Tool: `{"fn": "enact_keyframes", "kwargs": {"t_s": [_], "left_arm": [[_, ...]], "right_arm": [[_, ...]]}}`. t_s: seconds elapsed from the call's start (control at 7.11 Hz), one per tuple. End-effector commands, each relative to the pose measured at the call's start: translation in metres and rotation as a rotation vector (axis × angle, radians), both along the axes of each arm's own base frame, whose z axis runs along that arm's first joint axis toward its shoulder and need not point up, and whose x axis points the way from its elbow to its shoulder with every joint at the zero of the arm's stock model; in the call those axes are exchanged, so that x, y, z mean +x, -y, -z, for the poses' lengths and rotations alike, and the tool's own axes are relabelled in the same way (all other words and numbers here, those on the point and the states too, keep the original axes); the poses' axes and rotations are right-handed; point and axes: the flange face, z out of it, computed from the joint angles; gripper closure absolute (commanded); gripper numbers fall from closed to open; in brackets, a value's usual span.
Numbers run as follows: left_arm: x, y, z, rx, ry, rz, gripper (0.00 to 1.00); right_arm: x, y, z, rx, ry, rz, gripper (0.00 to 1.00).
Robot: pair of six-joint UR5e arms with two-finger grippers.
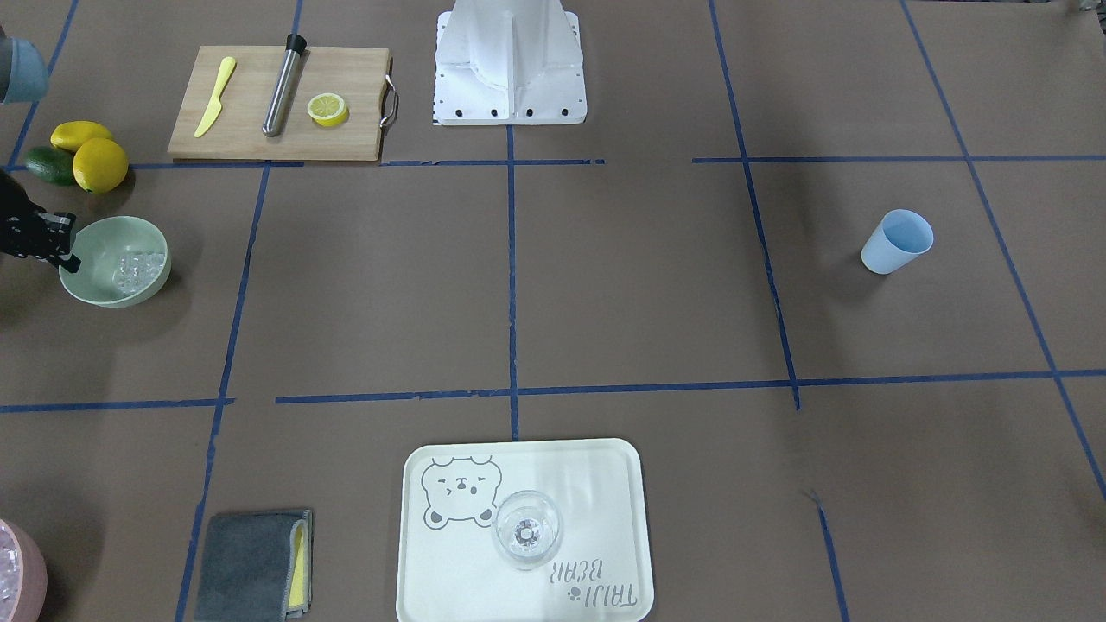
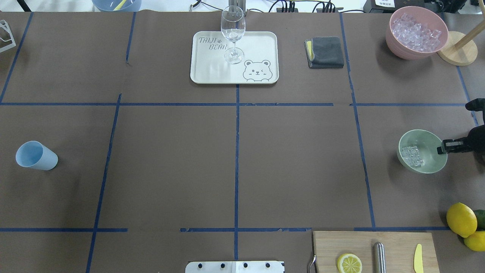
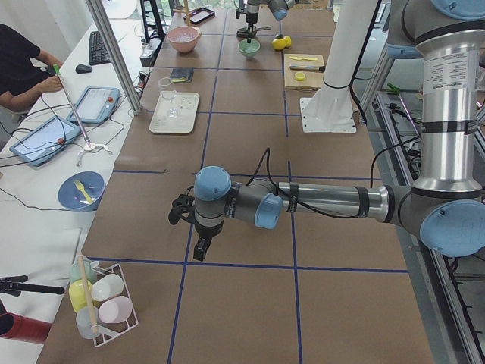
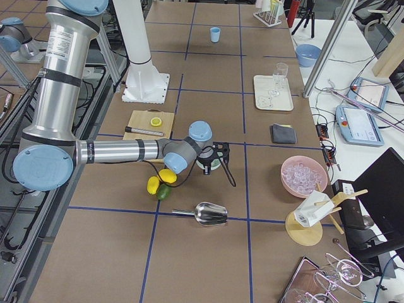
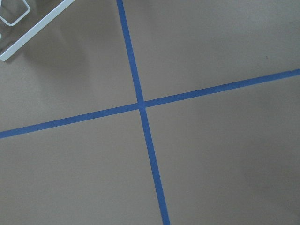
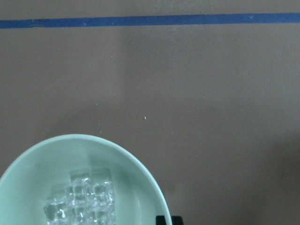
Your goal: Pour ice into bowl
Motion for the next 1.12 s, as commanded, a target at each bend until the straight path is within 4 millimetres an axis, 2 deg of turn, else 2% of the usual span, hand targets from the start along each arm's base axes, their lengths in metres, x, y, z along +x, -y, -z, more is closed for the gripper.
{"fn": "enact_keyframes", "kwargs": {"t_s": [0.0, 0.14, 0.28, 0.42, 0.56, 0.84, 0.98], "left_arm": [[-0.002, 0.001, 0.002, 0.004, 0.005, -0.004, 0.00], [-0.002, 0.000, 0.001, 0.004, 0.005, -0.004, 0.00], [-0.002, 0.000, 0.001, 0.004, 0.005, -0.006, 0.00], [-0.003, -0.001, 0.000, 0.003, 0.005, -0.004, 0.00], [-0.003, -0.003, -0.001, 0.001, 0.003, -0.004, 0.00], [-0.003, -0.005, -0.002, -0.001, 0.002, -0.006, 0.00], [-0.007, -0.006, -0.006, 0.004, 0.005, -0.014, 0.00]], "right_arm": [[-0.003, 0.003, -0.002, -0.001, 0.000, 0.004, 0.83], [-0.005, 0.006, 0.000, 0.002, 0.002, 0.003, 0.48], [-0.008, 0.010, 0.005, 0.010, 0.010, 0.005, 0.00], [-0.008, 0.011, 0.009, 0.015, 0.020, 0.009, 0.00], [0.004, 0.015, 0.015, 0.011, 0.044, 0.000, 0.00], [0.066, 0.026, 0.017, -0.011, 0.109, -0.056, 0.00], [0.082, 0.026, 0.014, -0.014, 0.132, -0.052, 0.00]]}}
